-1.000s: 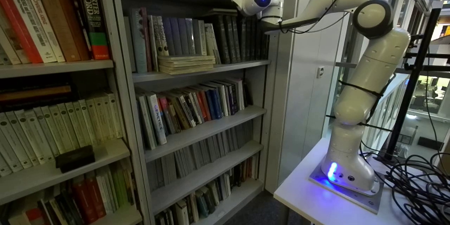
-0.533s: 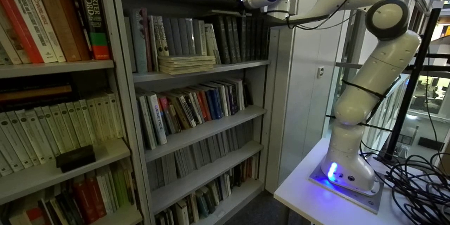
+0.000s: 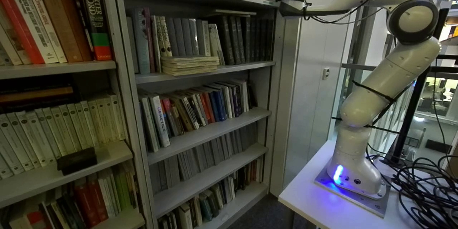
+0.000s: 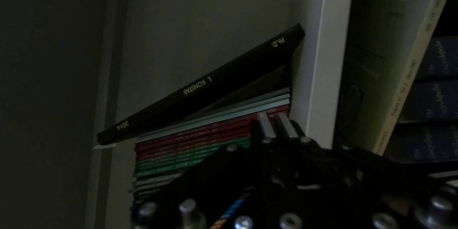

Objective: Pick up one of the paper books and put it on top of the large encyclopedia books

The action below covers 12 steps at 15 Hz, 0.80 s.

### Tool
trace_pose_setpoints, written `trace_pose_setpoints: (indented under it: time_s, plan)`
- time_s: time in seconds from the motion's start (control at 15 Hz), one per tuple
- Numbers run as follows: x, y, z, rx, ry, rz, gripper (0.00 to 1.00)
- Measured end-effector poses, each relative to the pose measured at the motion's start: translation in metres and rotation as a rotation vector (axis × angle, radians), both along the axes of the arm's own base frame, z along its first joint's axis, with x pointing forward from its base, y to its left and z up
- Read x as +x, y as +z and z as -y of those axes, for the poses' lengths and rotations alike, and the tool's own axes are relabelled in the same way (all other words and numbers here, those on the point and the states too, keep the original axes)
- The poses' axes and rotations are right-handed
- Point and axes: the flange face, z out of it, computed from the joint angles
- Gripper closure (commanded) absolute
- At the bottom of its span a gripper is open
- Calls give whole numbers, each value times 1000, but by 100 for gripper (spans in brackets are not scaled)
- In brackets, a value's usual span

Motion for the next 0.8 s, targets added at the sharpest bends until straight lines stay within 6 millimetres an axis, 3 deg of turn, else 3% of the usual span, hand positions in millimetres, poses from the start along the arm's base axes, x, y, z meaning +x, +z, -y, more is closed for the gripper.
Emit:
trace_pose_setpoints:
  time_s: [0.2, 0.8]
  plan:
    - [-2, 0, 1, 2, 0, -3, 100]
    - [33, -49, 15, -8, -31, -163, 100]
